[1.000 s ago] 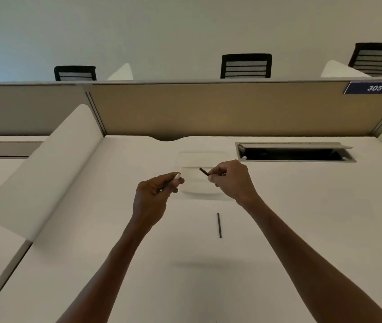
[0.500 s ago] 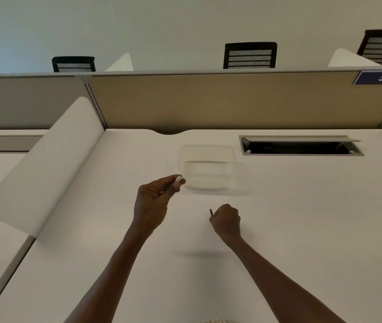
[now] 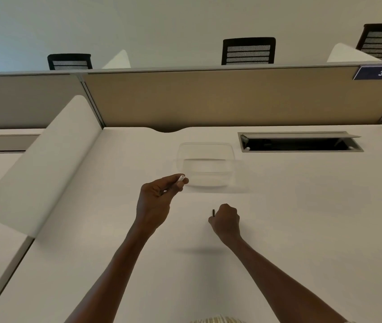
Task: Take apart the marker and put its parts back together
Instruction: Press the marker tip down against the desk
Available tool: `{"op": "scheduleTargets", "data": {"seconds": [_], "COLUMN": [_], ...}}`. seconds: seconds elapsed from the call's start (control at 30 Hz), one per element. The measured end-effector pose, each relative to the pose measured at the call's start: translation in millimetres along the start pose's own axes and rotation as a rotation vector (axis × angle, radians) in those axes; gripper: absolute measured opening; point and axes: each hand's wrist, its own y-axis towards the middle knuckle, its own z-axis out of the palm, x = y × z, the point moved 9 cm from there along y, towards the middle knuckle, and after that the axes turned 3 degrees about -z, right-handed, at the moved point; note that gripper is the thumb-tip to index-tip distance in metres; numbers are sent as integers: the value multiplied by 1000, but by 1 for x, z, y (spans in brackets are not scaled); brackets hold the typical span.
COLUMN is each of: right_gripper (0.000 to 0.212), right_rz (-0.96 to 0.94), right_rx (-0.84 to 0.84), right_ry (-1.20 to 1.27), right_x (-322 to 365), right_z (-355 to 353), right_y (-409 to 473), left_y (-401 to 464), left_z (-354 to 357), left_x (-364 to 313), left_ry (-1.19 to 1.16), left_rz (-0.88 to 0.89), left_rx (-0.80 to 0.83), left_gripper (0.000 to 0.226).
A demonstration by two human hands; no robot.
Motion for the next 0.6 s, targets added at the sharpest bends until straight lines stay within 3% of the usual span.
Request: {"op": "scheduleTargets", "data": {"seconds": [0.37, 0.6], "right_gripper": [25, 24], "right_rz": [-1, 76], "right_rx": [41, -8], "right_ry": [-11, 206], "right_x": [0, -3], "right_z": [-1, -20], "right_y": [0, 6], "left_y": [-3, -2], "left_z": [-2, 0], "left_x": [0, -1], "left_ry": [-3, 6], "left_rz": [-3, -5], "left_rx": [-7, -8], "left_gripper": [23, 19]}}
